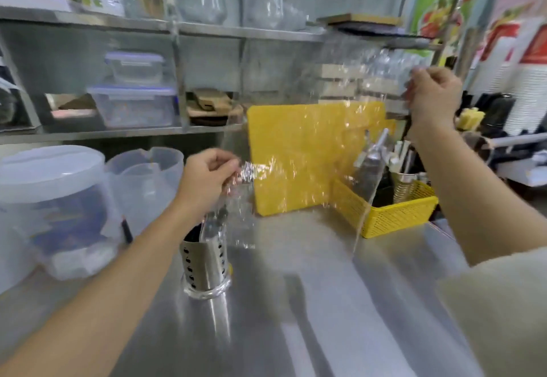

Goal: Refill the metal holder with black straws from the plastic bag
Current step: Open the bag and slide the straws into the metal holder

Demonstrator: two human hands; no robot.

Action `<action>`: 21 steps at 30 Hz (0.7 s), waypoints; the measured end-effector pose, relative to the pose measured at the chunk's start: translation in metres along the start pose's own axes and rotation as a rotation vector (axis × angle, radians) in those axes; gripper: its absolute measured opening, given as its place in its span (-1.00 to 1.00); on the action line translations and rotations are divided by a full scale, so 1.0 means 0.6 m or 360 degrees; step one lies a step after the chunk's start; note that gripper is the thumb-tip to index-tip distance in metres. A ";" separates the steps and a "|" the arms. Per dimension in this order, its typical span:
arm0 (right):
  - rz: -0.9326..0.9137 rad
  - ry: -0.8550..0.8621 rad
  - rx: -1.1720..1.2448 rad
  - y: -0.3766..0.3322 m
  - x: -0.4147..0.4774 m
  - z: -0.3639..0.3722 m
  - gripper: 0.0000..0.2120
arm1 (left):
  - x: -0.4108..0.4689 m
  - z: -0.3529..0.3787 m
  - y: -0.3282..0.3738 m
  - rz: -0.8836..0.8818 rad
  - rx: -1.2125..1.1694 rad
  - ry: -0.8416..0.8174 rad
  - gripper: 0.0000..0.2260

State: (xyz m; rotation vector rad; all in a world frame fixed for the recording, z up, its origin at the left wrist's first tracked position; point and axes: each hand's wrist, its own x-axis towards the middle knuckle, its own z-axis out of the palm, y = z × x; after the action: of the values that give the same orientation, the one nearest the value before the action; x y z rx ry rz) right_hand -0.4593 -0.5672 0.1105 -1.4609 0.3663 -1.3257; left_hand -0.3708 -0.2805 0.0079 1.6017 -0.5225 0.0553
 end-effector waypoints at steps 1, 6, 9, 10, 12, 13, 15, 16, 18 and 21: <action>0.0088 0.0008 -0.0050 0.029 -0.004 -0.014 -0.75 | -0.014 0.016 -0.021 -0.0071 0.0003 -0.0034 -0.83; 0.0671 -0.0278 -0.0368 0.156 -0.056 -0.084 -0.86 | -0.087 0.081 -0.143 -0.0510 -0.0071 -0.0129 -0.85; 0.1007 -0.0560 -0.0460 0.220 -0.115 -0.120 -0.84 | -0.124 0.106 -0.214 -0.0749 -0.0031 -0.0127 -0.85; 0.1094 -0.0648 -0.0463 0.238 -0.137 -0.130 -0.86 | -0.136 0.111 -0.231 -0.0823 0.0003 -0.0127 -0.86; 0.1190 -0.0772 -0.0483 0.277 -0.172 -0.149 -0.84 | -0.154 0.119 -0.265 -0.0957 0.0051 -0.0108 -0.91; 0.1213 -0.0795 -0.0513 0.297 -0.187 -0.158 -0.80 | -0.163 0.123 -0.280 -0.1018 0.0082 -0.0093 -0.93; 0.1255 -0.0789 -0.0589 0.331 -0.213 -0.173 -0.74 | -0.178 0.132 -0.305 -0.1129 0.0128 -0.0067 -0.94; 0.1271 -0.0776 -0.0640 0.346 -0.224 -0.178 -0.71 | -0.186 0.138 -0.312 -0.1169 0.0135 -0.0058 -0.95; 0.1286 -0.0743 -0.0749 0.375 -0.240 -0.187 -0.64 | -0.199 0.152 -0.322 -0.1200 0.0191 -0.0010 -0.89; 0.1206 -0.0776 -0.0989 0.416 -0.252 -0.196 -0.59 | -0.219 0.168 -0.328 -0.1167 0.0556 -0.0127 -0.84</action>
State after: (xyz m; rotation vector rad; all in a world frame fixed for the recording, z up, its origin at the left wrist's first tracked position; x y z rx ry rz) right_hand -0.5069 -0.5988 -0.1991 -1.8191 0.9438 -0.2270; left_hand -0.4448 -0.3363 -0.2320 2.0586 0.0457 -0.4931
